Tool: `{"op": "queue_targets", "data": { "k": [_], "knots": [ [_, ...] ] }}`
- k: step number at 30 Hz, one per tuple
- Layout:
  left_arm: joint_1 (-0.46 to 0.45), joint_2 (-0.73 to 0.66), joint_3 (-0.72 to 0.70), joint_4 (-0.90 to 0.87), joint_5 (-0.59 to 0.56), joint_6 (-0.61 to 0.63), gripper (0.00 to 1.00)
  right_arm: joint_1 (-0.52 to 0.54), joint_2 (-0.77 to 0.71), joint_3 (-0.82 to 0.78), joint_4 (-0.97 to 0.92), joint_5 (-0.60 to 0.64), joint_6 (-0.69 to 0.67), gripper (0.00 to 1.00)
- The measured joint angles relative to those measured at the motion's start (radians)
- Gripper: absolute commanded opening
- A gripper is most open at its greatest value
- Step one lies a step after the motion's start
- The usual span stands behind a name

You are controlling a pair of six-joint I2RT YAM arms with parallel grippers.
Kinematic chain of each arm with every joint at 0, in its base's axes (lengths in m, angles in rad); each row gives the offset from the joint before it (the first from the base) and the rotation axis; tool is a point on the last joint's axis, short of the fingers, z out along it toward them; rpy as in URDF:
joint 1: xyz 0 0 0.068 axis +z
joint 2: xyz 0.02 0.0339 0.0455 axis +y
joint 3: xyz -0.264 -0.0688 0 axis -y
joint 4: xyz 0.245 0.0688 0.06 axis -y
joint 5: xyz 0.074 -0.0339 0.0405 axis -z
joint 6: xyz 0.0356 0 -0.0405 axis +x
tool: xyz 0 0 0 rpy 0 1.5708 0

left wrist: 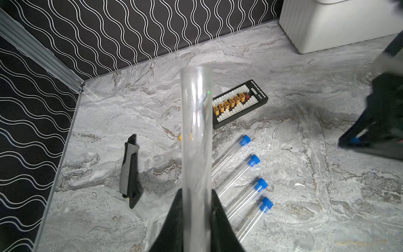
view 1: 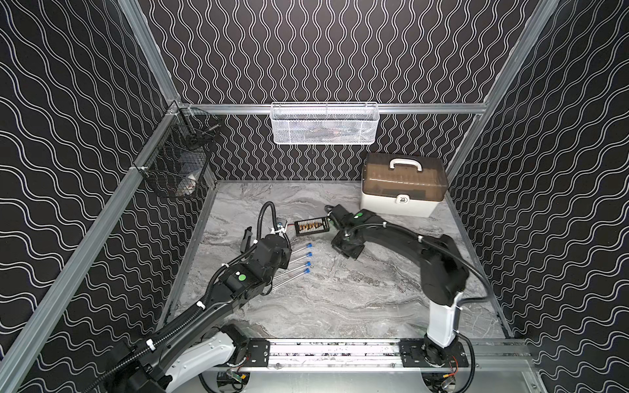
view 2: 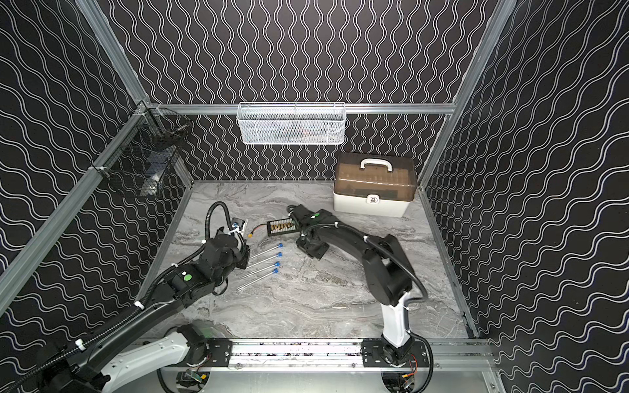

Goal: Insert stoppers into test tubes
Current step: Adjust the stopper at the center of the board.

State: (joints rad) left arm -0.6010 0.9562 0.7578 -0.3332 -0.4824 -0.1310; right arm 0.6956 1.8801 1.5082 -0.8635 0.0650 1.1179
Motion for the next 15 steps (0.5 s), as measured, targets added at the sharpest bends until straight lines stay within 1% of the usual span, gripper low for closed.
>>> {"op": "queue_targets", "data": {
  "k": [1,4,6,8,12,15],
  "knots": [
    [0.0,0.006,-0.002,0.002,0.0,0.003,0.04,-0.019,-0.035,-0.029,0.026,-0.006,-0.078,0.0],
    [0.003,0.016,-0.017,0.012,0.004,0.008,0.04,-0.068,-0.112,-0.115,0.072,-0.085,-0.386,0.02],
    [0.011,0.018,-0.029,0.014,0.012,0.023,0.04,-0.07,-0.147,-0.162,0.078,-0.148,-0.609,0.06],
    [0.016,0.022,-0.036,0.022,0.024,0.026,0.05,-0.068,-0.19,-0.212,0.087,-0.202,-0.784,0.1],
    [0.047,0.065,-0.069,0.044,0.092,0.029,0.04,-0.07,-0.272,-0.296,0.093,-0.261,-1.085,0.14],
    [0.059,0.078,-0.1,0.045,0.148,0.033,0.04,-0.07,-0.273,-0.351,0.093,-0.29,-1.277,0.16]
  ]
}}
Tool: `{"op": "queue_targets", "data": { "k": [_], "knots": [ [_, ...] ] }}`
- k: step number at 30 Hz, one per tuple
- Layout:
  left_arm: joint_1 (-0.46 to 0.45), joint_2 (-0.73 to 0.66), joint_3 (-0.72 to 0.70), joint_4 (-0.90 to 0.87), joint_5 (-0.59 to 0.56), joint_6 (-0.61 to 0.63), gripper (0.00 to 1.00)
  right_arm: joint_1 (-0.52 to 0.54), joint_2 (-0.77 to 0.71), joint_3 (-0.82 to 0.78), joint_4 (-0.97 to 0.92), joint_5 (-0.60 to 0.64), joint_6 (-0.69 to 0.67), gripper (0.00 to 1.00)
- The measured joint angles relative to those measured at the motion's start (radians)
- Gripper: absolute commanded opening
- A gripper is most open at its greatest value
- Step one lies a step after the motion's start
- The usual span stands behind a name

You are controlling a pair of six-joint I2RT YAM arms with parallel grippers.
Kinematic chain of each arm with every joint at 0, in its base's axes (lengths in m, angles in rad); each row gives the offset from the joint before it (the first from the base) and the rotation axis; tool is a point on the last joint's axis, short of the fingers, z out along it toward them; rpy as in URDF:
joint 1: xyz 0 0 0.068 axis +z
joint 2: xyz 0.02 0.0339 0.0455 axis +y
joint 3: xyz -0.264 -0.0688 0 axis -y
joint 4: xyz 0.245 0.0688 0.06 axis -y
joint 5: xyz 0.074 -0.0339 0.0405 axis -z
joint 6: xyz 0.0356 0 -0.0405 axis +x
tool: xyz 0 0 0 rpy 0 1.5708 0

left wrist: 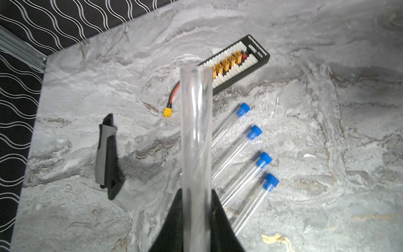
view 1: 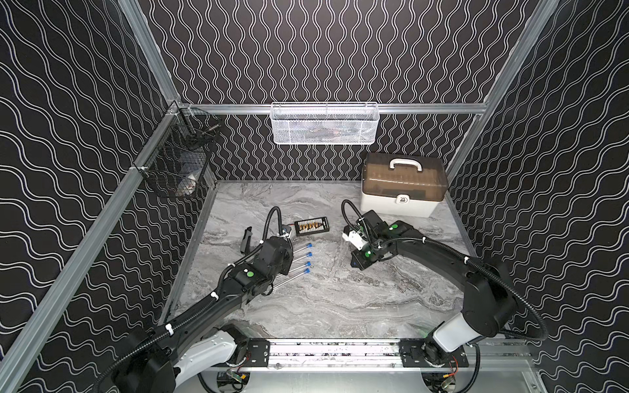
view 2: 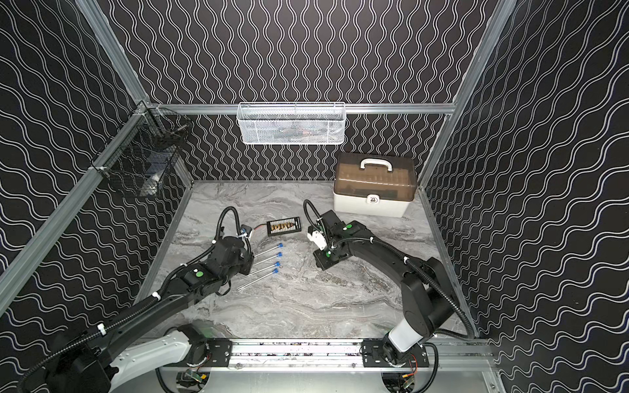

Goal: Insert stoppers into test tubes
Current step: Adjust the stopper at the center of the board.

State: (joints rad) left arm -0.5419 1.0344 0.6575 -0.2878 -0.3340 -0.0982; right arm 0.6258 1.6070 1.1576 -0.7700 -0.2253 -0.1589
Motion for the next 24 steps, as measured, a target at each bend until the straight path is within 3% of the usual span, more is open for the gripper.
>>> {"op": "queue_targets", "data": {
  "k": [6,11,24],
  "knots": [
    [0.003,0.002,-0.015,0.006,0.08,0.023,0.03,0.007,0.096,0.0,-0.004,-0.011,-0.286,0.14],
    [0.003,-0.006,-0.017,0.0,0.111,0.074,0.03,0.03,0.145,-0.005,0.042,-0.014,-0.434,0.15],
    [0.003,-0.018,-0.016,-0.028,0.121,0.126,0.02,0.06,0.23,-0.018,0.108,0.01,-0.525,0.29]
  ]
}}
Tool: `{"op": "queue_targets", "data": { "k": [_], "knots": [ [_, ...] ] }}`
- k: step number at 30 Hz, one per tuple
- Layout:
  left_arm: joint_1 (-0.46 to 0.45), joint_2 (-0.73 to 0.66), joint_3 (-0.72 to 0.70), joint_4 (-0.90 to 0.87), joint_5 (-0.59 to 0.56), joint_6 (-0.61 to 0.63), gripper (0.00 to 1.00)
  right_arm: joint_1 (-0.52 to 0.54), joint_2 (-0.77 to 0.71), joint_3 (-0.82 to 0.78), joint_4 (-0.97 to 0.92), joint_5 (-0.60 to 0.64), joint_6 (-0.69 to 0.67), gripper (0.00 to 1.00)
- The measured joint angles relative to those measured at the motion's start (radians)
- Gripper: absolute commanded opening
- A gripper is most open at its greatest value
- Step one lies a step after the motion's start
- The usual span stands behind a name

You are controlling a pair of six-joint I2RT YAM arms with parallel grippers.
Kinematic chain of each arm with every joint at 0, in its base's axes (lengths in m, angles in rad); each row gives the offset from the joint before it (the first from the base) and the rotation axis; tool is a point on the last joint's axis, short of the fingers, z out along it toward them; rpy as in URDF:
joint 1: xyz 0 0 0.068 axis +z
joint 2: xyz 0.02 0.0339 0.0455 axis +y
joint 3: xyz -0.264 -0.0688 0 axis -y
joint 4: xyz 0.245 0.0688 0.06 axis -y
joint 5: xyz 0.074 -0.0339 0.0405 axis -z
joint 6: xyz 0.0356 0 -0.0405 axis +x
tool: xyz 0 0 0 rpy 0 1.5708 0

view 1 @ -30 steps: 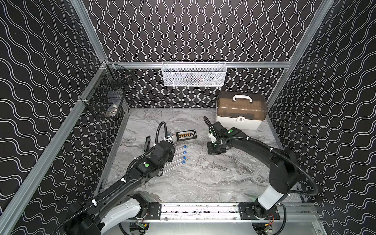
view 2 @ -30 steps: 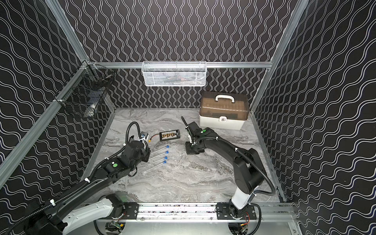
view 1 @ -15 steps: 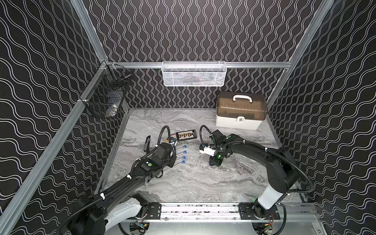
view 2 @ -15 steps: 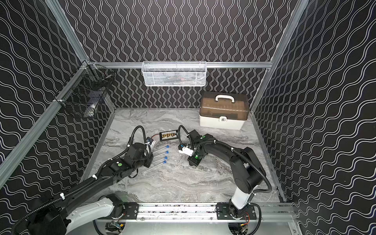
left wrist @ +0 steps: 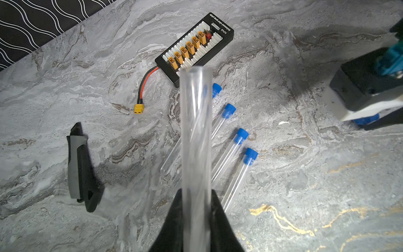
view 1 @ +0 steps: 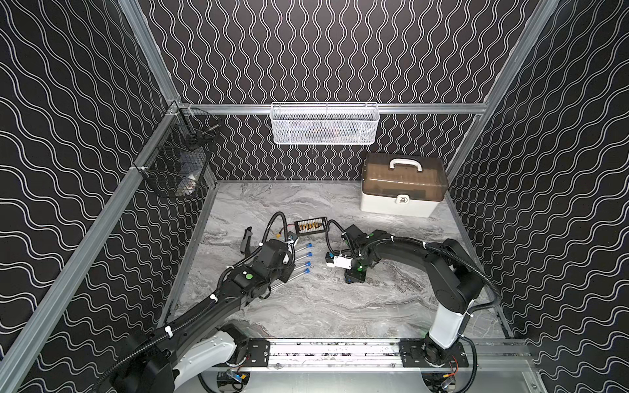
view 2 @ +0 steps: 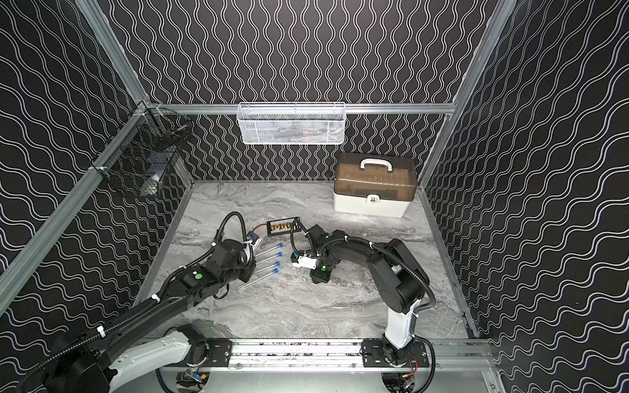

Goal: Insert stoppers into test tubes
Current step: Adjust the stopper at the center of the board, then pick up the stopper from the center of the board.

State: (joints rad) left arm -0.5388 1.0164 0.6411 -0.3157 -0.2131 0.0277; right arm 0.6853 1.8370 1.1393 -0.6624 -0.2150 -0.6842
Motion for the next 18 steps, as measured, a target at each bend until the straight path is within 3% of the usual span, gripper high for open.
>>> {"op": "queue_targets", "data": {
  "k": [18],
  "knots": [
    [0.0,0.005,-0.005,0.001,0.0,0.023,0.02,0.002,-0.055,-0.09,0.083,-0.003,-0.019,0.33]
  ]
}}
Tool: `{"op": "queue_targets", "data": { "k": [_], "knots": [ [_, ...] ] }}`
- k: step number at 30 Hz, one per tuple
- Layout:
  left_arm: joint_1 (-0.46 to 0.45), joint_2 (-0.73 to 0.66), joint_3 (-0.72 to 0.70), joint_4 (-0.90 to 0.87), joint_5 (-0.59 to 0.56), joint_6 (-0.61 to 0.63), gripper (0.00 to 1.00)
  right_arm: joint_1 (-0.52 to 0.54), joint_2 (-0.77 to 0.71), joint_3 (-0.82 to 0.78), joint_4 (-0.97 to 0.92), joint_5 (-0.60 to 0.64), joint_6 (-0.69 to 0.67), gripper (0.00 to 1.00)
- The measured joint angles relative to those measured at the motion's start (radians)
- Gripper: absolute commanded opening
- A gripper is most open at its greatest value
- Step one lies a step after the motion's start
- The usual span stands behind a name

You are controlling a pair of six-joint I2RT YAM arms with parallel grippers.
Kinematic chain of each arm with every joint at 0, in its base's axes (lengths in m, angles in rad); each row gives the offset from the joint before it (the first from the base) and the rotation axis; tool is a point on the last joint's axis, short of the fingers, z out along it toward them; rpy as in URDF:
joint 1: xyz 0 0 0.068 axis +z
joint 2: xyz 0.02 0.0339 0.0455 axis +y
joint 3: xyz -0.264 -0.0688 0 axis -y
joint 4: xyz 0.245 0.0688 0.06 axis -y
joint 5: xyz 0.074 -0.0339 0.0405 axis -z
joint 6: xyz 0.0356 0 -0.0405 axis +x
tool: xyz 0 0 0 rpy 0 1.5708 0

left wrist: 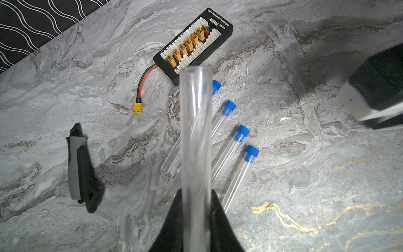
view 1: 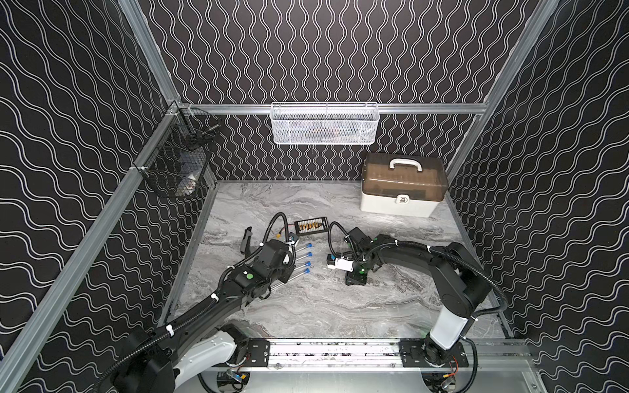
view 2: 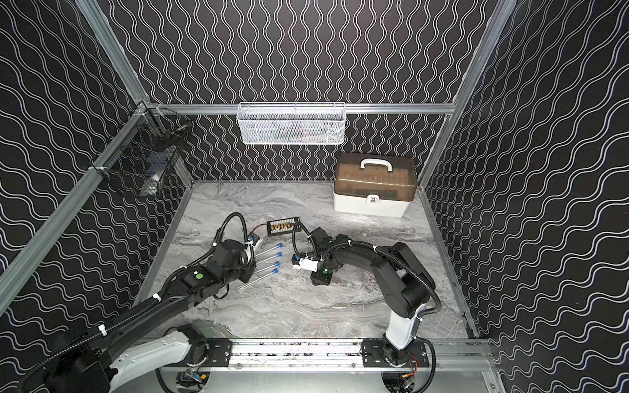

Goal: Insert stoppers into test tubes
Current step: Pick up the stopper from the center of the board.

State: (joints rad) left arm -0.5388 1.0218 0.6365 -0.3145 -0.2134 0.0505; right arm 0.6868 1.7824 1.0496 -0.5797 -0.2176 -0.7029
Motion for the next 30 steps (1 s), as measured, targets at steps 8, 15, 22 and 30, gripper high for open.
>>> {"op": "queue_targets", "data": {
  "k": [8,15,22,30],
  "knots": [
    [0.0,0.0,0.0,0.001,0.0,0.0,0.01,-0.001,-0.005,-0.005,0.008,0.019,-0.016,0.29],
    [0.0,-0.001,0.0,0.001,0.0,0.0,0.0,-0.002,-0.008,-0.01,0.014,0.024,-0.024,0.23],
    [0.0,0.001,0.0,0.001,0.0,0.0,0.0,-0.002,-0.019,-0.024,0.013,0.01,-0.039,0.28],
    [0.0,0.005,0.0,0.004,0.0,0.0,0.0,-0.002,-0.026,-0.032,0.005,-0.008,-0.05,0.32]
  ]
}}
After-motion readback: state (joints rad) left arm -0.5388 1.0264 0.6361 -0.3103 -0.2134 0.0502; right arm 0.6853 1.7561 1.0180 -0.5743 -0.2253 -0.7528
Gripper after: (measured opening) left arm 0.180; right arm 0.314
